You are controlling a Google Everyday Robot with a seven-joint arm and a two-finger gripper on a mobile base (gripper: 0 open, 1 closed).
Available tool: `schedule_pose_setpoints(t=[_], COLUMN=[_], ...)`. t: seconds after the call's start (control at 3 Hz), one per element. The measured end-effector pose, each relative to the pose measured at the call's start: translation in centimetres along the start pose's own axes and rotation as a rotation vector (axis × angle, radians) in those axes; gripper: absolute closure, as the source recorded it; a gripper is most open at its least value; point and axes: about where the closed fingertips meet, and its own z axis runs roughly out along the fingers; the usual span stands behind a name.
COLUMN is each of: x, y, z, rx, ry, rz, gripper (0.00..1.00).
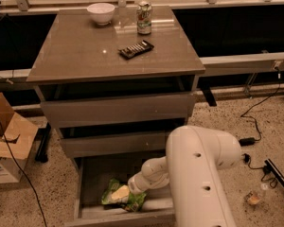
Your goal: Pick green rice chip bag from bottom drawer and place on counter
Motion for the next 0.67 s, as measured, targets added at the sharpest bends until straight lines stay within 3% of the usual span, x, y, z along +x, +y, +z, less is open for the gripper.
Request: schedule_pose_setpoints(t=[0.67], x=[2.3], y=[-3.5], z=[6.1], rx=[0.084], ry=[-0.007], rz=[0.057], gripper=[0.0])
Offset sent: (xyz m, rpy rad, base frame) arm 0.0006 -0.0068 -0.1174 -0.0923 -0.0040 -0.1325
